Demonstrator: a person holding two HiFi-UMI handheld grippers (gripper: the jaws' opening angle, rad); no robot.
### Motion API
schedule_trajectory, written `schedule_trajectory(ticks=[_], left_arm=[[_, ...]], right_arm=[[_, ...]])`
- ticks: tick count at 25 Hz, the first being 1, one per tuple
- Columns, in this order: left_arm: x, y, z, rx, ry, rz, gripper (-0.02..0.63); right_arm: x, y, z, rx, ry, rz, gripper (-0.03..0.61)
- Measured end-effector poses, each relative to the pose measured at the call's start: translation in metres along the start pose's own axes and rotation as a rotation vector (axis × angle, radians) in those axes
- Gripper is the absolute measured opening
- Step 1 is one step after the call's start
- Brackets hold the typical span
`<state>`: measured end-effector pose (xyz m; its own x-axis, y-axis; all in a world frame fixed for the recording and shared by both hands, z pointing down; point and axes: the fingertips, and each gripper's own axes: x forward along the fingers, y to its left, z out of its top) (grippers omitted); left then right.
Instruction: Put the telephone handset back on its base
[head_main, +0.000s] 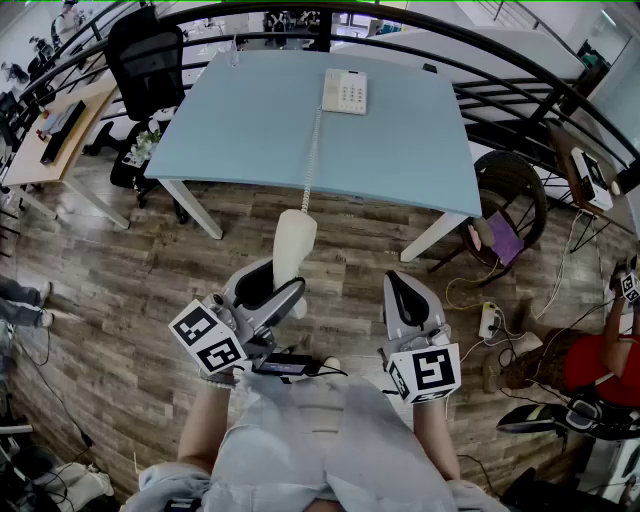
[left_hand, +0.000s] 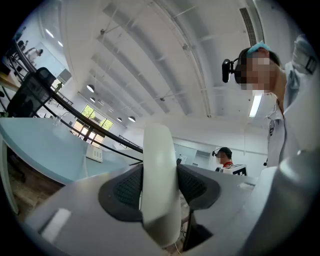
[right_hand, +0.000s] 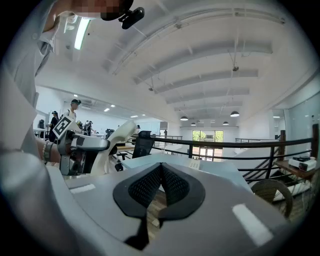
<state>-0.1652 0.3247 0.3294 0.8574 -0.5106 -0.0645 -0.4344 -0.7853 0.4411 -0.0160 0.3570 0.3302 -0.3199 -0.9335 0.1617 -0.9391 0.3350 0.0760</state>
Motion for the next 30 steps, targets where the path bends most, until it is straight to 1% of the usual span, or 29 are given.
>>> schedule_trajectory(ticks=[10,16,25,30], left_arm=[[0.005,0.0,0.0,-0.002,-0.009,0.012,0.209],[0.009,0.0,0.0,0.004,-0.013,0.03,0.209],[0.027,-0.006,-0.002,0.007,-0.04,0.069,0.209],[0.041,-0.014,-0.002,0.003,-0.058,0.078,0.209]], right_arm=[[0.0,-0.005,-0.001,0.003,0.0,0.008,0.003],[0.0,-0.013,-0.003,0.036,-0.013,0.011,0.003],[-0.002,-0.033,-0.006,0.016,-0.016,0.037,0.003],[-0.003,-0.048,-0.004,0.004,-0.031,0.055,0.003]])
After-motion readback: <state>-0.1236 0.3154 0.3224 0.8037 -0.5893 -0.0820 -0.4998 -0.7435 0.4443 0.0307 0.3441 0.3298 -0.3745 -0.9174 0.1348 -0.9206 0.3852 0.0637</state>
